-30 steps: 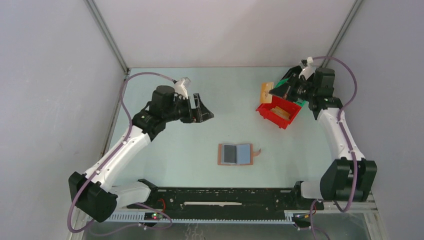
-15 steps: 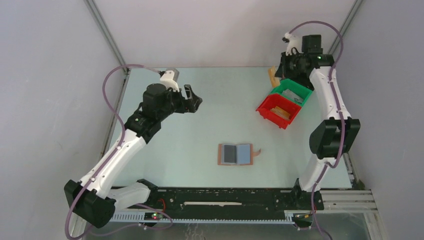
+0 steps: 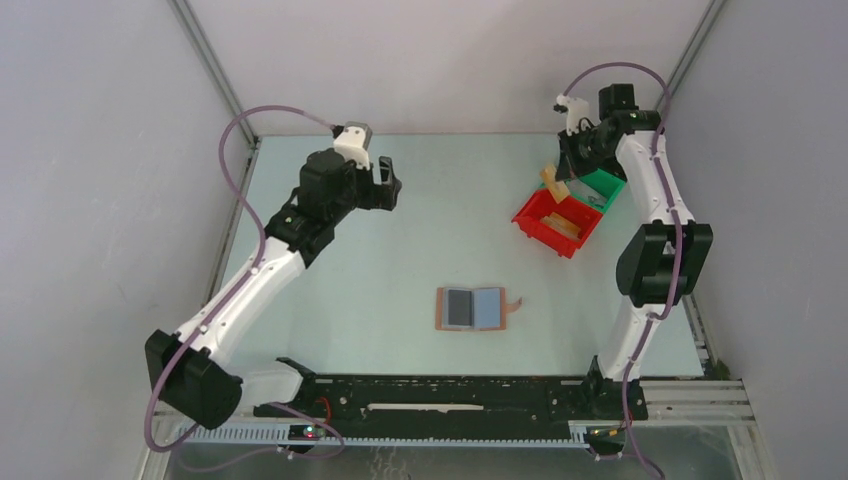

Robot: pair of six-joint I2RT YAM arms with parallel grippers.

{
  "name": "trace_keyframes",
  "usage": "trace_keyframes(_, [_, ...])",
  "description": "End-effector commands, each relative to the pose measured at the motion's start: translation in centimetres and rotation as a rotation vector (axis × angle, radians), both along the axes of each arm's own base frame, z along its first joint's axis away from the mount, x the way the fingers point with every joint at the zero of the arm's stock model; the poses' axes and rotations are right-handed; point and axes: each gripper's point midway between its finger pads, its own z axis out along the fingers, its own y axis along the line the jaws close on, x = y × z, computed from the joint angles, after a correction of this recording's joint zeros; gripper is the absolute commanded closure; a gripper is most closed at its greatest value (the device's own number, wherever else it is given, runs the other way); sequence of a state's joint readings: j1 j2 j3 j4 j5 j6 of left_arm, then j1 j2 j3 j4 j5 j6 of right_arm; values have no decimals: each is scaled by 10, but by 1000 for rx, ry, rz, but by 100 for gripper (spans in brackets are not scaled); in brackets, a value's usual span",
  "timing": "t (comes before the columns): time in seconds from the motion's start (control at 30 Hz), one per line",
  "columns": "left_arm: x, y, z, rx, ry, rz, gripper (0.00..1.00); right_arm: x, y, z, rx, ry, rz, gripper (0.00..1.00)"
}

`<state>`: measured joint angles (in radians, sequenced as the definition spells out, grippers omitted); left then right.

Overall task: Take the credit cards out of the card holder
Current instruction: Place the credit card in the storage box.

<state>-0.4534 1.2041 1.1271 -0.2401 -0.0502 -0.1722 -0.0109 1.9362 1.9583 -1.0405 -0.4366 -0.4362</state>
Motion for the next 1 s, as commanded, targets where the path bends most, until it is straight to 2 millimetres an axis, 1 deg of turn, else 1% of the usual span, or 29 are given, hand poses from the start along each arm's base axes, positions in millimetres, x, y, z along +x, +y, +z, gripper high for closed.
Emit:
trace_keyframes(0.0, [26,-2,49,-11,-121,16,14,-12,-9,-26,-12,84,43,100])
trace_keyframes(0.13, [35,-10,44,-15,-101,-11,14,-24,-16,-54,-53,174,53,100])
trace_keyframes(0.2, [38,-10,40,-7,-91,-15,15,-29,-19,-63,-51,205,53,100])
trace_keyframes(0.3, [42,-6,39,-2,-86,-12,14,-32,-26,-77,-80,237,50,100])
trace_keyframes(0.4, [45,0,38,0,-85,3,14,-31,-27,-88,-83,254,64,100])
trace_keyframes(0.5, [45,5,30,7,-67,14,15,-29,-36,-102,-119,268,53,100])
trace_keyframes(0.6, [45,9,26,13,-57,21,14,-28,-44,-109,-147,282,40,100])
trace_keyframes(0.7, [45,11,25,19,-57,24,14,-28,-42,-109,-144,288,36,99])
trace_keyframes(0.77, [46,12,23,20,-57,25,14,-28,-39,-109,-139,287,33,93])
trace_keyframes(0.8, [46,12,22,19,-55,26,14,-28,-39,-110,-142,282,30,83])
trace_keyframes(0.83, [46,12,21,18,-55,29,14,-28,-39,-110,-145,277,27,79])
trace_keyframes(0.93, [44,14,19,7,-49,35,14,-28,-42,-115,-162,287,9,77])
trace_keyframes(0.97, [42,11,19,1,-45,13,14,-28,-42,-115,-167,288,1,72])
